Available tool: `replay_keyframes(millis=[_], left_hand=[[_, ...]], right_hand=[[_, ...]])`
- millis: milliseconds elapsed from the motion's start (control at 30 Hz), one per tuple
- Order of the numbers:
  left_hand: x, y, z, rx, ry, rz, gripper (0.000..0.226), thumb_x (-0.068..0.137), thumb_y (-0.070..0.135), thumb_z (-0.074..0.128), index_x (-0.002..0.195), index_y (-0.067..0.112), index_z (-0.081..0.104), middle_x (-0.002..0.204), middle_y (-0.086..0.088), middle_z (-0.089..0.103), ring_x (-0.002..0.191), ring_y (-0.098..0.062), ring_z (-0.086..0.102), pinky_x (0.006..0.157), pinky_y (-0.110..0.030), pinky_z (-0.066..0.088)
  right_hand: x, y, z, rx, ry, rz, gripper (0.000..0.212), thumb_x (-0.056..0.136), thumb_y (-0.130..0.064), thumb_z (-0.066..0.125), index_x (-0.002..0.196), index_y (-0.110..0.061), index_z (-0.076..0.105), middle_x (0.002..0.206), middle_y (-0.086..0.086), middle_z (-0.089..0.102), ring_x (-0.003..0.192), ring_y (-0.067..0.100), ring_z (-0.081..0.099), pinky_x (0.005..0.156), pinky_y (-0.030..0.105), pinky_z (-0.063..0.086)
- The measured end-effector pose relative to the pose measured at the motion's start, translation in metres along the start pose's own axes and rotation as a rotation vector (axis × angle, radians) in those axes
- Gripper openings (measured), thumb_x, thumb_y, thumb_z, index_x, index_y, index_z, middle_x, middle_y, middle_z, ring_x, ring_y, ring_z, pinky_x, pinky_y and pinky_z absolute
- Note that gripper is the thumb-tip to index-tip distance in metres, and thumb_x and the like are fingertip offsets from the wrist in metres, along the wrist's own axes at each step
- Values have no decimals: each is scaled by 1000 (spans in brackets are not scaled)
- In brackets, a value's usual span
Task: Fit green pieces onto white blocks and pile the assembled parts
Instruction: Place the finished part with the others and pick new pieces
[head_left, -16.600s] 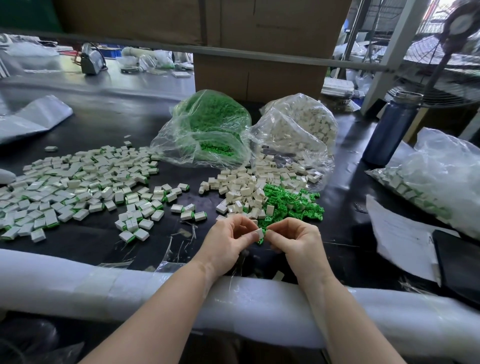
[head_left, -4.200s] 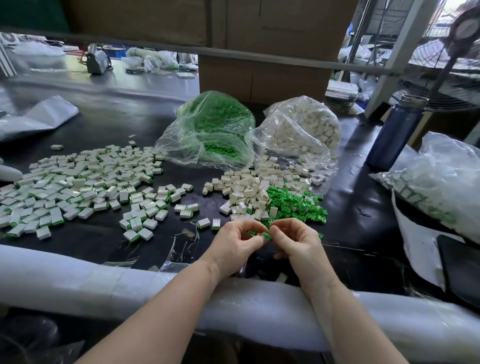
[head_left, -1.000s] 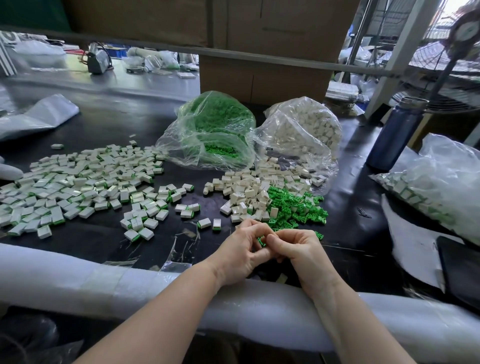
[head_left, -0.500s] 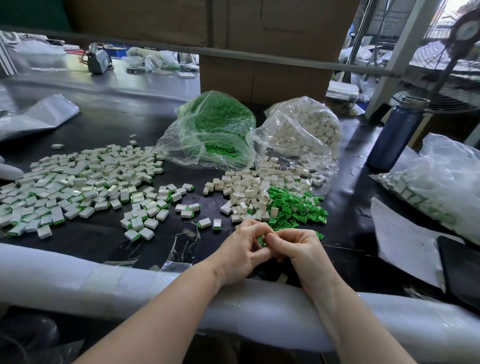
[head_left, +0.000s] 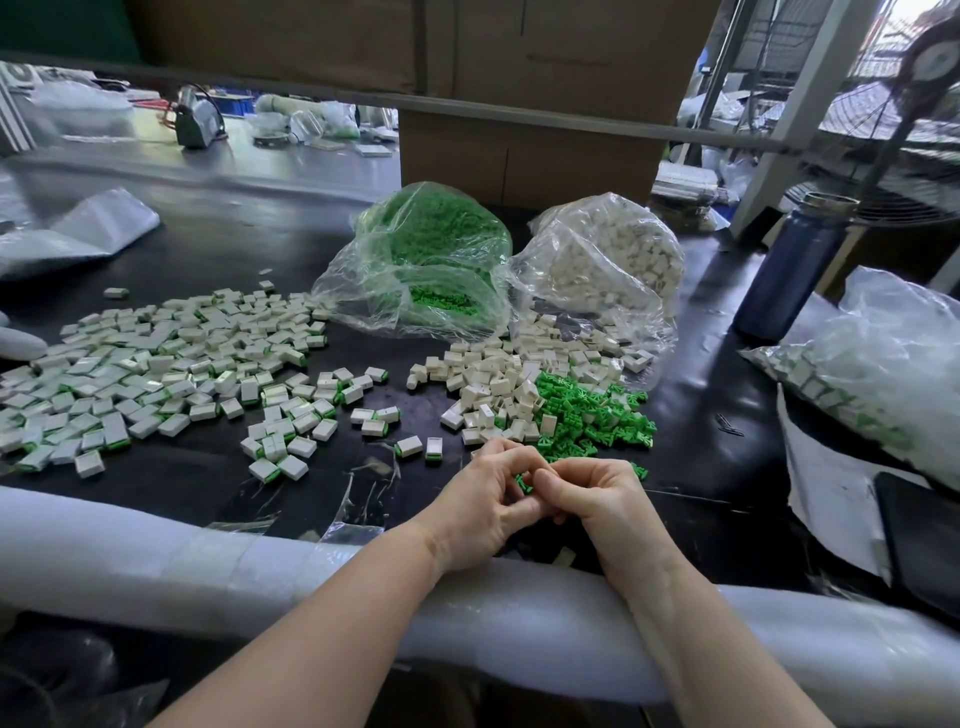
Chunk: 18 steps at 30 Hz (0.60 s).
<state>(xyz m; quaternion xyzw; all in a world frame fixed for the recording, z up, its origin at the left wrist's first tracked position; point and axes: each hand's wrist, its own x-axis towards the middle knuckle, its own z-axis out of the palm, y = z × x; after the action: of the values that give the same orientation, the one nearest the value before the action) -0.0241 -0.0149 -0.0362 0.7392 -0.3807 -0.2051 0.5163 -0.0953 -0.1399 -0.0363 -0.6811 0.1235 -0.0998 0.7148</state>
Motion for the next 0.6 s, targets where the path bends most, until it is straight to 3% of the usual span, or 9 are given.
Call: replay_keyframes(millis=[600], left_hand=[[1,-2,0,5,-3,2,15,87,11,61,84,25,58,103,-3,45,73,-10,44,67,-11,40]], right_hand=[[0,0,2,-29,28,0,20,80,-6,67,62,-10,73,55,8,58,53,14,48,50,18,41]])
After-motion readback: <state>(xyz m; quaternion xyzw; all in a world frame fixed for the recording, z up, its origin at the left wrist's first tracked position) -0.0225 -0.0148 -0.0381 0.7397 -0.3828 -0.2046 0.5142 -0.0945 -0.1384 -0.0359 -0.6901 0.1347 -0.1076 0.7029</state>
